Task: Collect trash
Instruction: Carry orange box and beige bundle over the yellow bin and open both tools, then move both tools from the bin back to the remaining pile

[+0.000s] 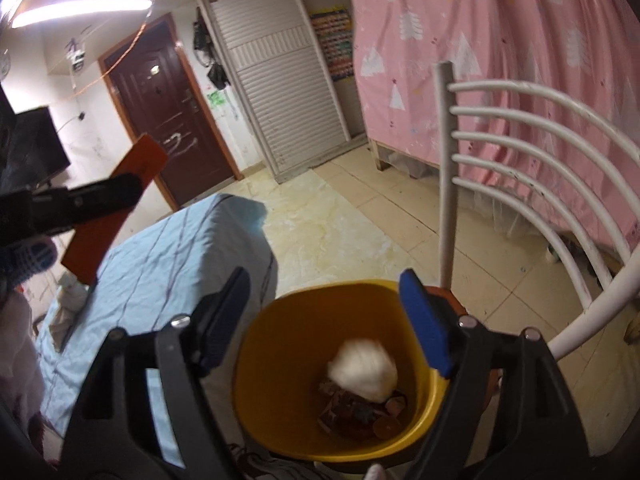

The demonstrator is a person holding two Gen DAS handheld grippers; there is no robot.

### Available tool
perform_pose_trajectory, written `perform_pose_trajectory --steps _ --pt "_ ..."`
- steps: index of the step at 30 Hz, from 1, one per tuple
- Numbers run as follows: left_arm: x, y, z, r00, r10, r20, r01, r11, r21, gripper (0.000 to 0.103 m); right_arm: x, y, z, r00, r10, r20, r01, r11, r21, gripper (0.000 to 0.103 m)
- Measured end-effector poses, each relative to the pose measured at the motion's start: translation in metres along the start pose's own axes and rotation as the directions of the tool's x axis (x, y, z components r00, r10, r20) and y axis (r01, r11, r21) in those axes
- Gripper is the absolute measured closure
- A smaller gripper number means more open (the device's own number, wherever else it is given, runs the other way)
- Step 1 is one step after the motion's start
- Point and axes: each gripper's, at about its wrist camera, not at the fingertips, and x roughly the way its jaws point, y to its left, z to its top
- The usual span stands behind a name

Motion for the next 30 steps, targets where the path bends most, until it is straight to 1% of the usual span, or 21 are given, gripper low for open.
perform_pose_trajectory --steps 2,4,5,6,9,13,17,19,23,28,30 --pt "0.007 -0.003 0.001 1.0 -0.013 -0.009 0.013 1.0 0.005 0.086 -0.003 -0.008 0.0 1.0 -0.008 0.014 0.007 1.0 0.027 0.029" --pt "0.014 -0.008 0.001 1.0 -0.015 -0.009 0.015 1.0 0.009 0.071 -0.005 -0.015 0.002 1.0 -0.013 0.024 0.012 0.999 0.048 0.029" --pt "0.017 -0.01 0.001 1.0 -0.011 -0.013 0.011 1.0 0.01 0.056 -0.007 -0.017 0.003 0.999 -0.015 0.029 0.014 0.998 0.054 0.029" --pt "0.02 -0.012 -0.001 1.0 -0.007 -0.018 0.007 1.0 0.011 0.048 -0.008 -0.02 0.003 0.999 -0.022 0.033 0.02 0.998 0.061 0.029" --pt "0.021 -0.012 -0.003 1.0 0.01 -0.026 -0.01 1.0 0.022 0.046 -0.009 -0.023 0.002 0.999 -0.028 0.034 0.025 0.997 0.072 0.027" --pt "0.012 -0.005 -0.003 1.0 0.011 -0.015 -0.011 1.0 0.001 0.044 -0.009 -0.021 0.002 0.999 -0.021 0.034 0.018 0.997 0.072 0.027" --pt "0.003 0.0 -0.006 1.0 0.009 -0.002 -0.009 1.0 -0.026 0.043 -0.01 -0.01 0.002 0.999 -0.007 0.038 0.005 0.999 0.05 0.027" --pt "-0.005 0.003 -0.009 1.0 0.012 -0.001 -0.012 1.0 -0.023 0.043 -0.013 -0.002 0.002 0.999 0.001 0.047 -0.002 0.999 0.032 0.027" --pt "-0.026 0.008 -0.016 0.999 0.035 0.005 -0.035 0.999 0.007 0.043 -0.02 0.014 0.002 0.998 0.022 0.067 -0.022 1.0 0.001 0.02" --pt "-0.057 0.022 -0.025 0.998 0.053 0.039 -0.053 0.999 0.005 0.043 -0.026 0.04 0.002 0.994 0.072 0.08 -0.069 0.997 -0.04 0.013" --pt "-0.069 0.029 -0.029 0.997 0.064 0.05 -0.065 0.998 0.005 0.042 -0.026 0.052 0.001 0.994 0.08 0.071 -0.076 0.996 -0.055 0.011"
